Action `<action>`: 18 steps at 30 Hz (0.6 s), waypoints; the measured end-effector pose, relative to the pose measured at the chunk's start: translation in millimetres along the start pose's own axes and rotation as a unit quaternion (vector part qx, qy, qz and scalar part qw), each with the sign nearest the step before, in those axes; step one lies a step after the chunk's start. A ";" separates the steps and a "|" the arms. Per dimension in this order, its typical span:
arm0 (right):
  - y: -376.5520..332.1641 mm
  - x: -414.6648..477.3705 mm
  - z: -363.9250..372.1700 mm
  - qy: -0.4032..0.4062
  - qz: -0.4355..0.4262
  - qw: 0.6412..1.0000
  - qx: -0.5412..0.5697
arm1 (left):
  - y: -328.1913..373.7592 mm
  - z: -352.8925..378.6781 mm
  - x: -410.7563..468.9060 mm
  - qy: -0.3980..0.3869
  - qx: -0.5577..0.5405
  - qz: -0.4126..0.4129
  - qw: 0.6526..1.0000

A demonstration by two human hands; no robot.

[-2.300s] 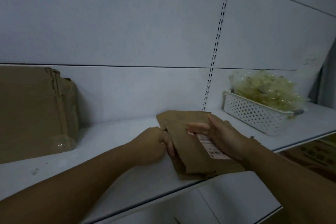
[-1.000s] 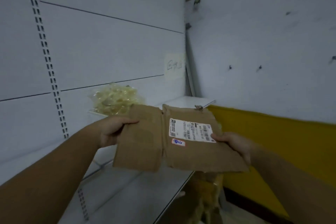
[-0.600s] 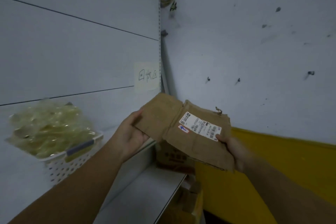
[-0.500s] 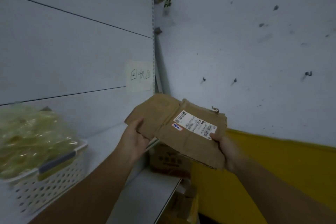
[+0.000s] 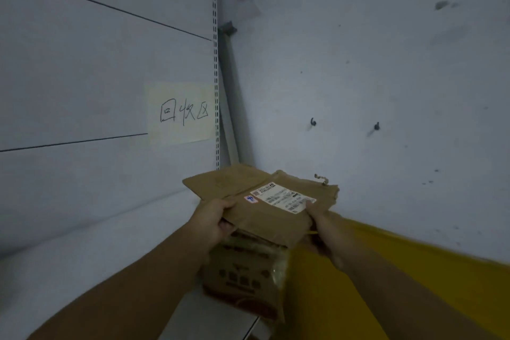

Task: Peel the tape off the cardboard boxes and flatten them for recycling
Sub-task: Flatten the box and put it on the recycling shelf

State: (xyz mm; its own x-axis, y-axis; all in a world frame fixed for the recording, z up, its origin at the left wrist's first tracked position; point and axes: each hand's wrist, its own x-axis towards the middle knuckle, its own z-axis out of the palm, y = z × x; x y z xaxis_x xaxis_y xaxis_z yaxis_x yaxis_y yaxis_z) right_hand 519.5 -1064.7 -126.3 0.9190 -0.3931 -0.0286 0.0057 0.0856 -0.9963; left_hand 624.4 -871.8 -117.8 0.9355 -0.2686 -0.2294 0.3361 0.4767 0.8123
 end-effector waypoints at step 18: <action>-0.5 249.5 30.5 -0.006 -0.296 0.822 -0.487 | 33.2 -38.9 152.0 0.175 0.064 0.044 0.982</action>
State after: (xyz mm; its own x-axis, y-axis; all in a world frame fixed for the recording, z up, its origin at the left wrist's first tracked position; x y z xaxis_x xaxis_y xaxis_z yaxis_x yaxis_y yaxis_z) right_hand 760.9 -1134.9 -130.4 0.8725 -0.0930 0.4796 0.1400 -0.8930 -0.4277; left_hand 782.0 -864.2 -146.5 0.9482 0.0829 -0.3068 0.2564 0.3708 0.8926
